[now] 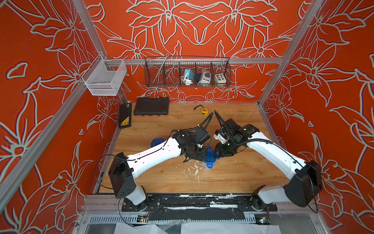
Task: Pack away toiletry kits
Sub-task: Close the fastener on the container.
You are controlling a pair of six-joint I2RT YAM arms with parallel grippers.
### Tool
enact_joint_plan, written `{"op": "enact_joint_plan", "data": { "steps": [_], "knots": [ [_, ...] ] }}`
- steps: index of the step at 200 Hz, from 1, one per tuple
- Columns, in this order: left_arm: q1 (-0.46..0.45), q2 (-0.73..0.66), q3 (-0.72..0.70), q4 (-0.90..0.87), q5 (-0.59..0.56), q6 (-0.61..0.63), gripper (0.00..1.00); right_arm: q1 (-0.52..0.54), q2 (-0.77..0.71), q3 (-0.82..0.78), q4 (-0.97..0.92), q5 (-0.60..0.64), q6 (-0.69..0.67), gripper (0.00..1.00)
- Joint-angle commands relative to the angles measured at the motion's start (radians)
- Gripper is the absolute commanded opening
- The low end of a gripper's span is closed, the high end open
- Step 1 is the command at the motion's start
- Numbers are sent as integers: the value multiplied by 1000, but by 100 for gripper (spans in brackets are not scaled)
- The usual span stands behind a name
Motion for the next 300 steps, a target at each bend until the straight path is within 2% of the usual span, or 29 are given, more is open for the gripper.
{"op": "enact_joint_plan", "data": {
  "steps": [1, 96, 173, 233, 300],
  "knots": [
    [3, 10, -9, 4, -12, -11, 42, 11, 11, -15, -17, 20, -15, 44],
    [7, 23, -39, 67, 43, -19, 39, 16, 20, -14, -7, 0, -14, 44],
    [43, 11, -105, 164, 164, -31, 38, 18, 35, -25, 30, -36, -22, 40],
    [100, -19, -172, 230, 271, -46, 38, 20, 54, -44, 62, -89, -23, 40],
    [118, -20, -198, 285, 353, -59, 37, 20, 52, -72, 98, -118, -15, 40]
  ]
}}
